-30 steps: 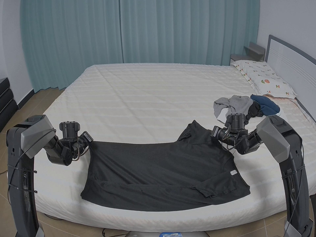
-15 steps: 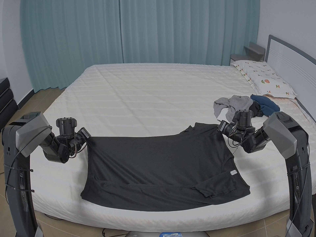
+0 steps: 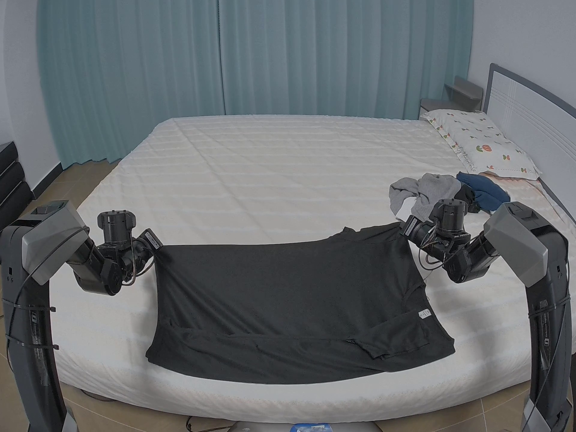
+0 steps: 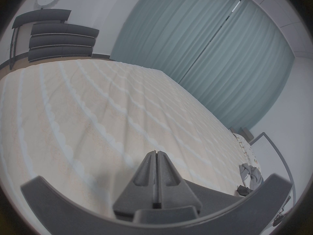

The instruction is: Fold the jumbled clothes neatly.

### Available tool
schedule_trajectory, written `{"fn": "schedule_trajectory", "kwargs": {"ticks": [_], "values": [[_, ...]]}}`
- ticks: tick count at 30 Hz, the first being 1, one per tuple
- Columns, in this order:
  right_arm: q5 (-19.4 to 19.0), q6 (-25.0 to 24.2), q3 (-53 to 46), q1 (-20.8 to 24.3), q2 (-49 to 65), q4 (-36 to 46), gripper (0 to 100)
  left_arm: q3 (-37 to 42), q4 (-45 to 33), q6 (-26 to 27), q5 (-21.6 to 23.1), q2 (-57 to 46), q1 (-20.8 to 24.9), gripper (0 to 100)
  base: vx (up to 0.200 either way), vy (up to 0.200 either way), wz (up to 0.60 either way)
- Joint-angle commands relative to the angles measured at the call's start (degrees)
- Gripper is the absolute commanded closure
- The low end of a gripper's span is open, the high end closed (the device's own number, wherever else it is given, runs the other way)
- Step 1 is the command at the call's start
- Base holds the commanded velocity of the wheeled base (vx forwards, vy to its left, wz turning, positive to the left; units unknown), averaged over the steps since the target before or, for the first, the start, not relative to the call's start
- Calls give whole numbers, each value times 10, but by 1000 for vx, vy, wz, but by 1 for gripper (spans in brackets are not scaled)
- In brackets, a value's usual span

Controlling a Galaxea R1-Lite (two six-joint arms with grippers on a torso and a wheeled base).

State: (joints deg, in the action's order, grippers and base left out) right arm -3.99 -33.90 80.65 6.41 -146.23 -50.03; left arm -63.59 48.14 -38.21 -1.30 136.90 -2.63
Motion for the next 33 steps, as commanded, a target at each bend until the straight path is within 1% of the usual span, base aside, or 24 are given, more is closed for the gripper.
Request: {"fn": "schedule_trajectory", "kwargs": {"ticks": [1,4,8,11,16,23,24,29,33], "values": [[2,2,-16,-3,10,-5,100,5,0,3,1,-2,2,100,0,0,0],[2,2,-20,-3,10,-5,100,8,-1,8,4,-1,7,100,0,0,0],[11,3,-20,-11,9,-4,100,27,6,26,17,-2,17,100,0,0,0],[13,2,-19,-14,8,-4,100,27,11,26,17,-2,17,100,0,0,0],[13,2,-20,-21,5,-6,100,27,42,25,17,0,13,100,0,0,0],[12,-2,-15,-19,2,-10,100,25,42,26,17,2,13,100,0,0,0],[12,-2,-20,-19,2,-24,100,24,42,26,17,6,12,100,0,0,0],[6,2,-49,-20,13,-22,100,29,35,32,17,6,11,100,0,0,0],[-2,9,-75,-21,20,-16,100,55,40,85,17,5,9,100,0,0,0]]}}
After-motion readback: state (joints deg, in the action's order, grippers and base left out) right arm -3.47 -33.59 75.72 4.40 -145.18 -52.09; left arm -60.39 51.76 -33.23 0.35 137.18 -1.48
